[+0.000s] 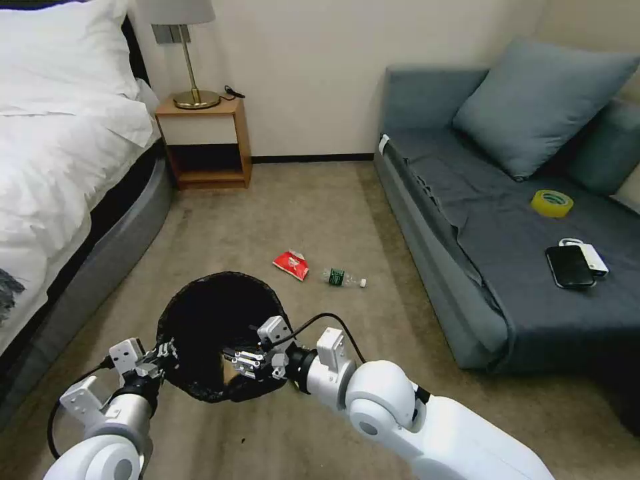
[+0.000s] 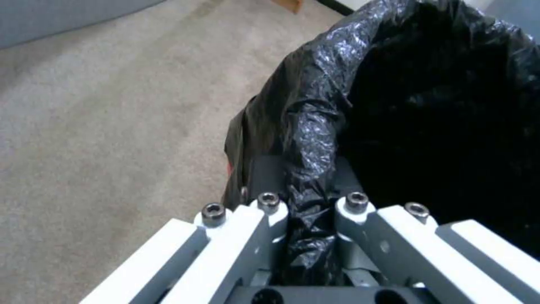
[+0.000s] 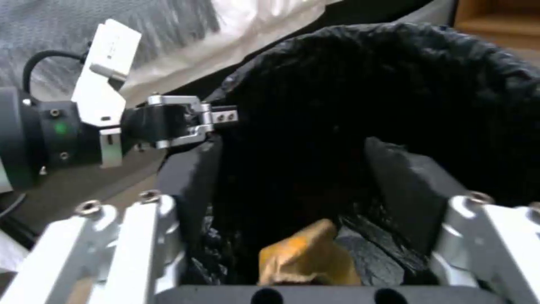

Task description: Pick up the trash bin, then pick up the garbage on the floor and place it into the trash bin.

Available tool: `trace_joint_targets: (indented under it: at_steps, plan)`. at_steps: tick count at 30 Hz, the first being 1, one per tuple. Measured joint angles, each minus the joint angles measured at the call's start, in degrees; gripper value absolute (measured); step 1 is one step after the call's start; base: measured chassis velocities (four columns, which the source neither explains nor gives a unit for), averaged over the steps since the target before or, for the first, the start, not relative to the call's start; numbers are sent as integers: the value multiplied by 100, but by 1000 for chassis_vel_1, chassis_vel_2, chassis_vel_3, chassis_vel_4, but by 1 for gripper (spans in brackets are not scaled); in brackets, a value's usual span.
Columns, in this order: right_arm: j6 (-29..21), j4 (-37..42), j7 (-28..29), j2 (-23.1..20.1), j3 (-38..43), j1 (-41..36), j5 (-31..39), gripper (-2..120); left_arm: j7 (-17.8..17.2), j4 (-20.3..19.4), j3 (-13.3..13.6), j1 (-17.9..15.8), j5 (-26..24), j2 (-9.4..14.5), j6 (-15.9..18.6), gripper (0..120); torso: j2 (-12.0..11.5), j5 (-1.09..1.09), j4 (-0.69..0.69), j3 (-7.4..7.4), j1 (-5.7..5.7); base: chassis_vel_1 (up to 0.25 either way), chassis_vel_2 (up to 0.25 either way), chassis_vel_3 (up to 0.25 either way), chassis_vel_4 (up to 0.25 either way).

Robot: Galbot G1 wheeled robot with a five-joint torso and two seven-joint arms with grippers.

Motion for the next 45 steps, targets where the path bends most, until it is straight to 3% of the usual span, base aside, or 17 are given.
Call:
trace_joint_targets:
  at_steps: [3, 4, 10, 20, 24, 27, 40, 45]
  plan:
    - [57, 13, 14, -5, 123, -120, -63, 79, -8, 34, -1, -9, 23, 7, -27, 5, 0, 0, 0, 0, 0, 0, 0, 0, 0]
    - [133, 71, 37, -4, 312, -313, -163, 88, 1, 71, -12, -13, 93, 11, -96, 5, 0, 0, 0, 0, 0, 0, 0, 0, 0]
    - [163, 288, 69, -100, 754, -705, -400, 99, 18, 120, -37, -43, 154, 27, -149, 5, 0, 0, 0, 0, 0, 0, 0, 0, 0]
    - [453, 588, -248, -132, 2080, -1736, -1000, 100, 18, 133, 1, -42, 372, -21, -337, 5, 0, 0, 1, 0, 0, 0, 0, 0, 0]
    - [763, 653, -408, 110, 2815, -2456, -1613, 100, 20, 59, 1, -19, 382, -39, -364, 5, 0, 1, 0, 0, 0, 0, 0, 0, 0]
    - [1277, 701, -470, 509, 3576, -3363, -2474, 100, 39, -4, -9, 11, 390, -59, -373, 5, 1, 0, -2, 0, 0, 0, 0, 0, 0]
    - [1807, 519, -277, 1457, 4140, -4130, -3604, 100, 63, -135, -80, 73, 391, -91, -399, 5, 1, -1, 0, 0, -1, 0, 0, 0, 0]
    - [1855, 489, -305, 1533, 4317, -4270, -3643, 100, 63, -154, -138, 65, 344, -64, -401, 5, 1, 0, 0, 0, 0, 0, 0, 0, 0]
